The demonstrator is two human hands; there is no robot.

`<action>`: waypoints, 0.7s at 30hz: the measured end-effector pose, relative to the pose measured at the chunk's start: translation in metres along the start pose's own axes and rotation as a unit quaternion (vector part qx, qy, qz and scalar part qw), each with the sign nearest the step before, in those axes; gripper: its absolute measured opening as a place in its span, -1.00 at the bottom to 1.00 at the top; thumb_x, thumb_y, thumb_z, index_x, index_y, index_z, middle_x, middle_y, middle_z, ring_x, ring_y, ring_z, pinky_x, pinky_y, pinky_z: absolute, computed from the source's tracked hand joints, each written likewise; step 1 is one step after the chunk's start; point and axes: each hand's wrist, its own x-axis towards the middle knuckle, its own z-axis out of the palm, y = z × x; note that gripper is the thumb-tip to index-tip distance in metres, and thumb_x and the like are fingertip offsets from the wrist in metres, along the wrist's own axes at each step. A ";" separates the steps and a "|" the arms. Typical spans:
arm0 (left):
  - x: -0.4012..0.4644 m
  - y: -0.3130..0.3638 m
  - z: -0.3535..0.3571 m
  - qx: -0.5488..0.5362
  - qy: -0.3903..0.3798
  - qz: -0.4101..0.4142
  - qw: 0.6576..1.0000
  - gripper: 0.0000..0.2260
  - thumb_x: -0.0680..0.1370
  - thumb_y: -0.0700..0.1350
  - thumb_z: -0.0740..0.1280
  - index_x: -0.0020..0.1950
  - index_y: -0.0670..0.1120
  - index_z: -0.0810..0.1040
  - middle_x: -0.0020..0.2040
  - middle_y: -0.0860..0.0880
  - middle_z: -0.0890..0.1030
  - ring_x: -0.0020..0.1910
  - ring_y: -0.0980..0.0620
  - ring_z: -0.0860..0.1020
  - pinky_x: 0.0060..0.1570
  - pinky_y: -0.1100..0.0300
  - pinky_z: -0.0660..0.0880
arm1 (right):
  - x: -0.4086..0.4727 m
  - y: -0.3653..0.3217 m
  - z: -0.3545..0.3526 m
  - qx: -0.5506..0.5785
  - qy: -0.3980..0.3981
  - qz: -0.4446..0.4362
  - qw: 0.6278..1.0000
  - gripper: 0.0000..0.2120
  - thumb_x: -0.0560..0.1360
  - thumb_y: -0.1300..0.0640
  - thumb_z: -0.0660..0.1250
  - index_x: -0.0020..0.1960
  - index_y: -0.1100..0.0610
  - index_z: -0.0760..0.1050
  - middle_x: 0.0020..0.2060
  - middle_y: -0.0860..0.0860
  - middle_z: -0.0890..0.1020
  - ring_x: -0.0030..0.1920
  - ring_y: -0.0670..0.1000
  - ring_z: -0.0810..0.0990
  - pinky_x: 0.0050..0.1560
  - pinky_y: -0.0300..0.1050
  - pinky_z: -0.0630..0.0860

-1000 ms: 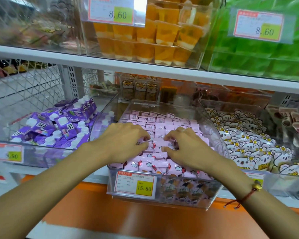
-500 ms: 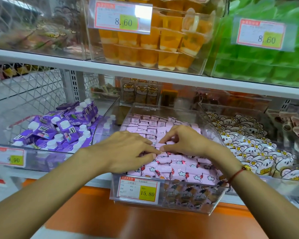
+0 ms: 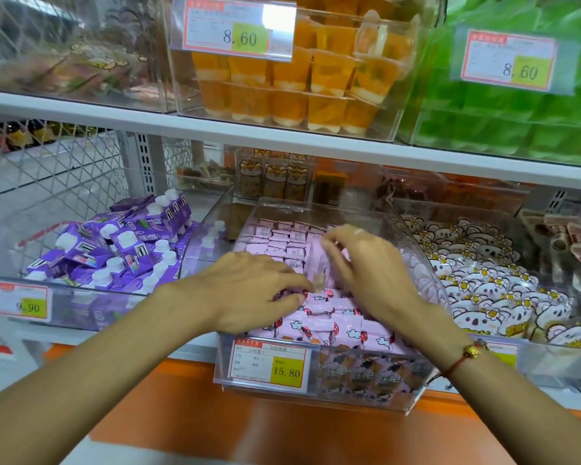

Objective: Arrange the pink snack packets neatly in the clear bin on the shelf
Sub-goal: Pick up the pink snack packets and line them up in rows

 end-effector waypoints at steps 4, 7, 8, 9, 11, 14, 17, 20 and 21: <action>0.001 -0.001 0.001 -0.001 0.015 -0.009 1.000 -0.64 0.61 0.18 -0.04 0.38 0.30 0.29 0.31 0.20 0.47 0.26 0.10 0.43 -0.15 0.15 0.30 | 0.008 0.000 -0.018 0.113 0.185 0.079 0.973 -0.81 0.61 0.10 0.19 0.02 0.14 0.56 -0.22 -0.05 0.61 -0.29 -0.11 0.55 -0.29 -0.16 0.50; 0.002 0.001 0.001 -0.051 0.049 -0.052 0.996 -0.68 0.61 0.12 0.04 0.32 0.27 0.40 0.07 0.15 0.61 0.04 0.07 0.54 -0.21 0.19 0.36 | 0.009 0.003 -0.029 0.255 0.235 0.205 0.915 -0.82 0.61 0.12 0.16 -0.05 0.10 0.53 -0.24 -0.01 0.63 -0.29 -0.06 0.61 -0.30 -0.14 0.58; 0.002 0.002 0.000 -0.087 0.081 -0.085 0.989 -0.72 0.59 0.07 0.11 0.28 0.24 0.43 -0.02 0.12 0.63 -0.04 0.06 0.56 -0.22 0.19 0.39 | 0.009 0.004 -0.032 0.304 0.228 0.261 0.887 -0.81 0.61 0.13 0.15 -0.06 0.10 0.52 -0.21 0.04 0.65 -0.29 -0.03 0.64 -0.32 -0.14 0.59; 0.003 0.002 -0.001 -0.125 0.130 -0.119 0.976 -0.74 0.56 0.02 0.20 0.23 0.20 0.44 -0.01 0.11 0.63 -0.04 0.04 0.57 -0.19 0.17 0.44 | 0.009 0.006 -0.033 0.350 0.212 0.311 0.858 -0.80 0.62 0.14 0.14 -0.06 0.10 0.52 -0.17 0.08 0.66 -0.31 -0.04 0.66 -0.38 -0.22 0.56; 0.004 0.005 -0.004 -0.192 0.228 -0.150 0.943 -0.60 0.44 -0.05 0.38 0.21 0.14 0.34 0.16 0.10 0.55 0.07 0.05 0.56 -0.02 0.12 0.50 | 0.007 0.006 -0.036 0.427 0.170 0.375 0.805 -0.79 0.62 0.17 0.12 -0.05 0.12 0.53 -0.15 0.08 0.67 -0.34 -0.11 0.66 -0.44 -0.38 0.48; 0.005 0.015 -0.009 -0.211 0.278 -0.049 0.936 -0.34 0.35 -0.13 0.51 0.35 0.15 0.28 0.30 0.16 0.35 0.15 0.18 0.45 0.05 0.18 0.50 | 0.004 0.001 -0.035 0.514 0.108 0.396 0.753 -0.77 0.62 0.20 0.13 -0.05 0.20 0.55 -0.25 0.08 0.68 -0.35 -0.13 0.66 -0.33 -0.39 0.53; 0.005 0.018 -0.011 -0.192 0.324 0.005 0.926 -0.60 0.45 -0.15 0.45 0.26 0.06 0.49 0.21 0.15 0.45 -0.02 0.23 0.46 -0.03 0.23 0.50 | 0.005 -0.003 -0.035 0.555 0.068 0.413 0.719 -0.77 0.60 0.17 0.19 0.00 0.30 0.55 -0.39 0.06 0.67 -0.40 -0.09 0.65 -0.34 -0.35 0.56; 0.007 0.019 -0.016 -0.365 0.329 -0.057 0.869 -0.73 0.49 -0.12 0.40 0.18 0.08 0.57 0.06 0.17 0.60 -0.07 0.23 0.56 -0.11 0.34 0.53 | 0.007 -0.003 -0.041 0.579 0.044 0.430 0.691 -0.68 0.56 -0.04 0.26 -0.07 0.22 0.55 -0.40 0.05 0.64 -0.39 -0.04 0.66 -0.39 -0.28 0.56; 0.007 0.020 -0.018 -0.461 0.307 -0.092 0.827 -0.76 0.50 -0.09 0.38 0.16 0.09 0.58 0.02 0.17 0.63 -0.09 0.24 0.59 -0.17 0.36 0.54 | 0.007 -0.002 -0.043 0.576 0.036 0.428 0.696 -0.62 0.53 -0.15 0.24 -0.10 0.17 0.55 -0.37 0.02 0.64 -0.36 -0.03 0.67 -0.40 -0.25 0.56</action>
